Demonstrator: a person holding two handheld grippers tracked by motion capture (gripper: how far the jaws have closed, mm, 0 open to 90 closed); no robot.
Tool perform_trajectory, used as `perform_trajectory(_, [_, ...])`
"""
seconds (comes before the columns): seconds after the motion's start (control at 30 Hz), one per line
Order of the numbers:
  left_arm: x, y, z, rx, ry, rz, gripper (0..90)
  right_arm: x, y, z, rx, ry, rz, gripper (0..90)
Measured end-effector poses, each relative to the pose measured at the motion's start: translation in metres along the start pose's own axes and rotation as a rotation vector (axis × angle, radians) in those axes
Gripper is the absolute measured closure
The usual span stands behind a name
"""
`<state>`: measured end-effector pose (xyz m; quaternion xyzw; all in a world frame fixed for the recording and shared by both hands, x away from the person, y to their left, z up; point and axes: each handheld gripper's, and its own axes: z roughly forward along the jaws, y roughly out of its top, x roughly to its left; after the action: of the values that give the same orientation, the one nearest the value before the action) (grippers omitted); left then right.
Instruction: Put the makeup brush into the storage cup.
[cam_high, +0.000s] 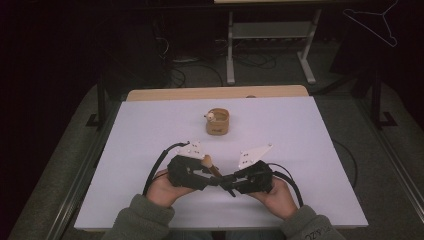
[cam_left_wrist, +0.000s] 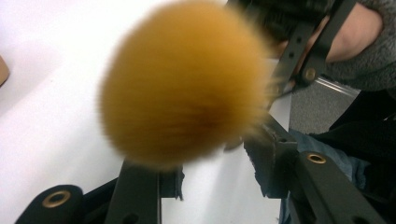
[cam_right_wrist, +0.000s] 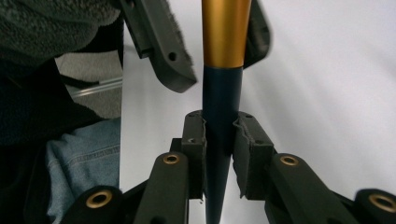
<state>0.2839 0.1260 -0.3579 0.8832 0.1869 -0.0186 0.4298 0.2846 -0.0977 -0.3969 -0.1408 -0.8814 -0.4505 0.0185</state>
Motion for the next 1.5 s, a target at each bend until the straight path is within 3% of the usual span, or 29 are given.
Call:
perform_trajectory(0.27, [-0.001,0.001,-0.002,-0.030,-0.023,-0.007,71.0,0.005,0.003,0.001,-0.022,-0.004,-0.025,74.4])
perform_trajectory(0.57, [-0.003,0.002,-0.005,-0.041,-0.019,0.010,72.2,0.005,0.003,0.000,-0.042,-0.004,-0.032,72.6])
perform_trajectory(0.73, [-0.002,0.001,-0.007,-0.040,-0.005,0.014,72.3,0.003,0.003,-0.003,-0.042,-0.010,0.005,59.7])
perform_trajectory(1.07, [0.004,-0.002,-0.012,-0.030,0.033,0.003,72.2,-0.004,-0.007,-0.019,-0.012,-0.088,0.027,50.1])
perform_trajectory(1.5, [0.009,-0.003,-0.013,-0.030,0.040,-0.015,72.2,-0.014,-0.030,-0.056,-0.029,-0.170,0.098,42.6])
